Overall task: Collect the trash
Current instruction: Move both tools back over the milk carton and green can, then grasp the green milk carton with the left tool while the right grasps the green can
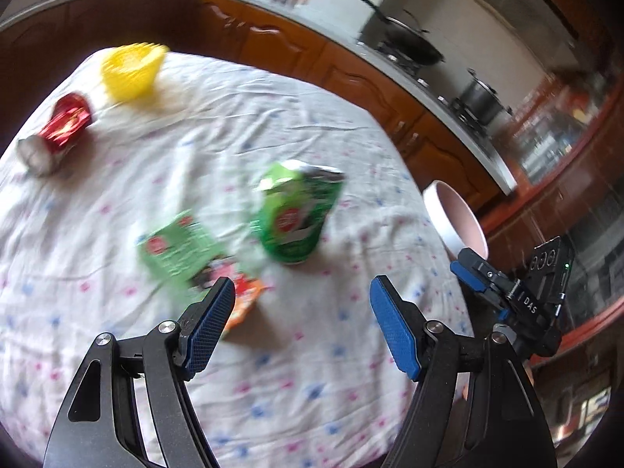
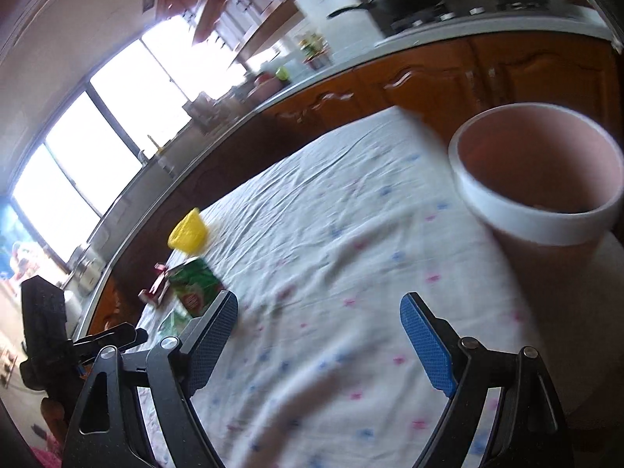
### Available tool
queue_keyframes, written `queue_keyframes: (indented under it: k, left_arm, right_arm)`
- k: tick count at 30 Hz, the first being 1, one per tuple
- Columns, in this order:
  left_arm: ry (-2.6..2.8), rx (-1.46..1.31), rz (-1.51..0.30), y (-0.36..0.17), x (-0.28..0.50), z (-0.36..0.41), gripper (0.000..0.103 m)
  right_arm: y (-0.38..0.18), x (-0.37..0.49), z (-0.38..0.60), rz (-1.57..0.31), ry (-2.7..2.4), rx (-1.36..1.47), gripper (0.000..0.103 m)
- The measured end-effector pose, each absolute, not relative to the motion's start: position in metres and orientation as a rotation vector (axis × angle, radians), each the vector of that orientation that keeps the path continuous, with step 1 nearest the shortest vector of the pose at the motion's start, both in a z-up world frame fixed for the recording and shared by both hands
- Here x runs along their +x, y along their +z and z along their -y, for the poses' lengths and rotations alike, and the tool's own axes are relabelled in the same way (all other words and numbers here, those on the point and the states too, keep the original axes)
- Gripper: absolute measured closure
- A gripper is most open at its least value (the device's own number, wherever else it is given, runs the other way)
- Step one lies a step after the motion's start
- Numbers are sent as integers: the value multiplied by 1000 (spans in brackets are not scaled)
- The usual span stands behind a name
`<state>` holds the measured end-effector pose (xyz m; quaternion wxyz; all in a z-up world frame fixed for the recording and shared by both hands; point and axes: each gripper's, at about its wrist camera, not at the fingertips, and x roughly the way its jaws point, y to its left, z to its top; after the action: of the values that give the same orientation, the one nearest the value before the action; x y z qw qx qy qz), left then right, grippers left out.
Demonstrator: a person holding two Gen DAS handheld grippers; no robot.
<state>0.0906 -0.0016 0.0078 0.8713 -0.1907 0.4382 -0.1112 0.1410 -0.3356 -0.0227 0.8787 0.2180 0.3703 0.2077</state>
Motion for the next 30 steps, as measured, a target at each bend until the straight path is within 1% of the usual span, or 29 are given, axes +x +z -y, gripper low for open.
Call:
queue_keyframes:
  k: [11, 20, 25, 27, 28, 29, 30]
  left_arm:
    - [-140, -459, -990, -25, 96, -35, 30]
    - [-164, -464, -1020, -31, 108, -43, 30]
    - [-161, -448, -1030, -33, 111, -44, 30]
    - [-157, -439, -1033, -34, 113, -45, 30]
    - [-152, -436, -1033, -35, 115, -45, 30]
    - [-150, -432, -1035, -36, 116, -45, 30]
    - [-149, -429, -1035, -36, 117, -45, 30]
  right_arm:
    - [-29, 187, 259, -885, 694, 332, 16]
    - [-46, 234, 192, -994, 914, 132, 16]
    - [-50, 243, 176, -980, 976, 126, 17]
    - [-48, 244, 176, -966, 984, 133, 23]
    - [-47, 244, 175, -957, 986, 133, 35]
    - [-46, 242, 175, -951, 991, 130, 52]
    - [-44, 241, 174, -947, 995, 126, 62]
